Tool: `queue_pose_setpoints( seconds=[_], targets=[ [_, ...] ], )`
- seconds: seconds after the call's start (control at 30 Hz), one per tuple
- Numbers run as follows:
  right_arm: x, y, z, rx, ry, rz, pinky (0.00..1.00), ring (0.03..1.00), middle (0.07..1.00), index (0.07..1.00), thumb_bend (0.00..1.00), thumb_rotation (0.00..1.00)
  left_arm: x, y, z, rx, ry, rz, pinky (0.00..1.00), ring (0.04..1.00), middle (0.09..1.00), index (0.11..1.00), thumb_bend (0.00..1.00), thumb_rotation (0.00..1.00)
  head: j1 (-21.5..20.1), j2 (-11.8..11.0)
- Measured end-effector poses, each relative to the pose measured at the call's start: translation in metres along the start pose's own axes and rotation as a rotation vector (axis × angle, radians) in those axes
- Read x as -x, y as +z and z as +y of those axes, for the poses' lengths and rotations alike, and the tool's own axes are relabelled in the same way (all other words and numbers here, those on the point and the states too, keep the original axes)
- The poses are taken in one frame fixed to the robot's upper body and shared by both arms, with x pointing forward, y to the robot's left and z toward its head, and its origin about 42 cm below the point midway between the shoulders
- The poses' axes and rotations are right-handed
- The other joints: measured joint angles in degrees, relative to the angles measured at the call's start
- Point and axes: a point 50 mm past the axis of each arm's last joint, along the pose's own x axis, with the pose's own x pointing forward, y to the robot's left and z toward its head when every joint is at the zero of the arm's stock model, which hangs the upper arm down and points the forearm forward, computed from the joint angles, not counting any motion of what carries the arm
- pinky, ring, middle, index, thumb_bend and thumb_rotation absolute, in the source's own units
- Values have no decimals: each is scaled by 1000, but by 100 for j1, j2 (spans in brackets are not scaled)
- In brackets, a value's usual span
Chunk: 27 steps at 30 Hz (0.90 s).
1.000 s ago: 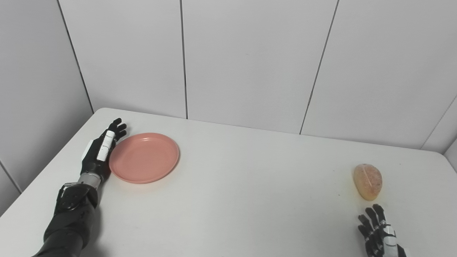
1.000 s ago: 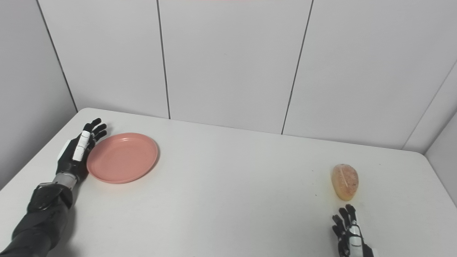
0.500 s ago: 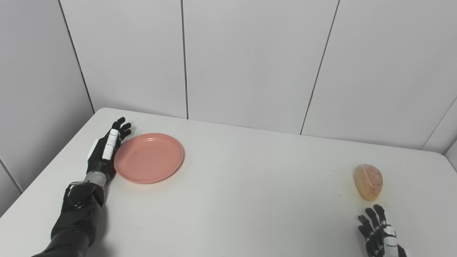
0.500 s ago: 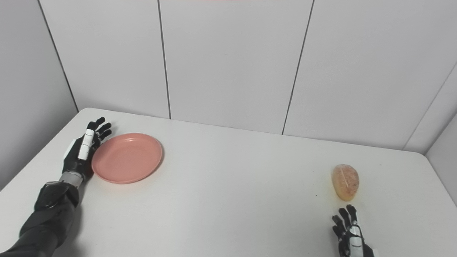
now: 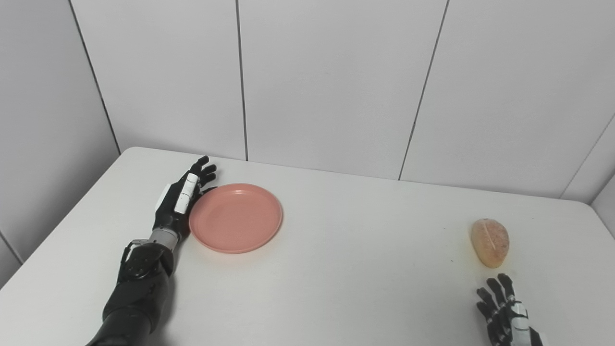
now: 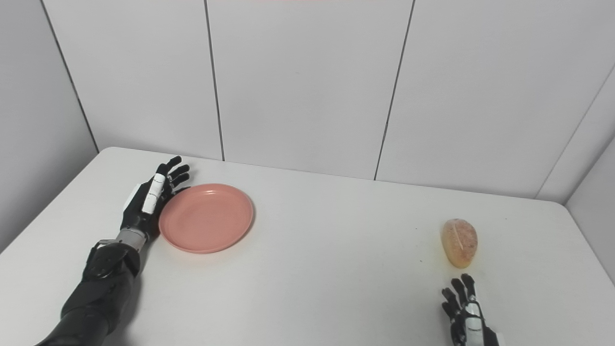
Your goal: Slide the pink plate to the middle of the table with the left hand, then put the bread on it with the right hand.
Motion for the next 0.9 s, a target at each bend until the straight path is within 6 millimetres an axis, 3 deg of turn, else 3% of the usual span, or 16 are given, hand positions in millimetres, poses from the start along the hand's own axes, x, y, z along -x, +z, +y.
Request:
queue_pose_setpoints(
  seconds=[0.9],
  targets=[
    [1, 0, 2, 2, -8, 3, 926, 922, 952, 982, 733, 1000, 2, -6, -40, 21, -62, 20, 773, 903, 878, 895, 905, 856, -97, 35]
  ],
)
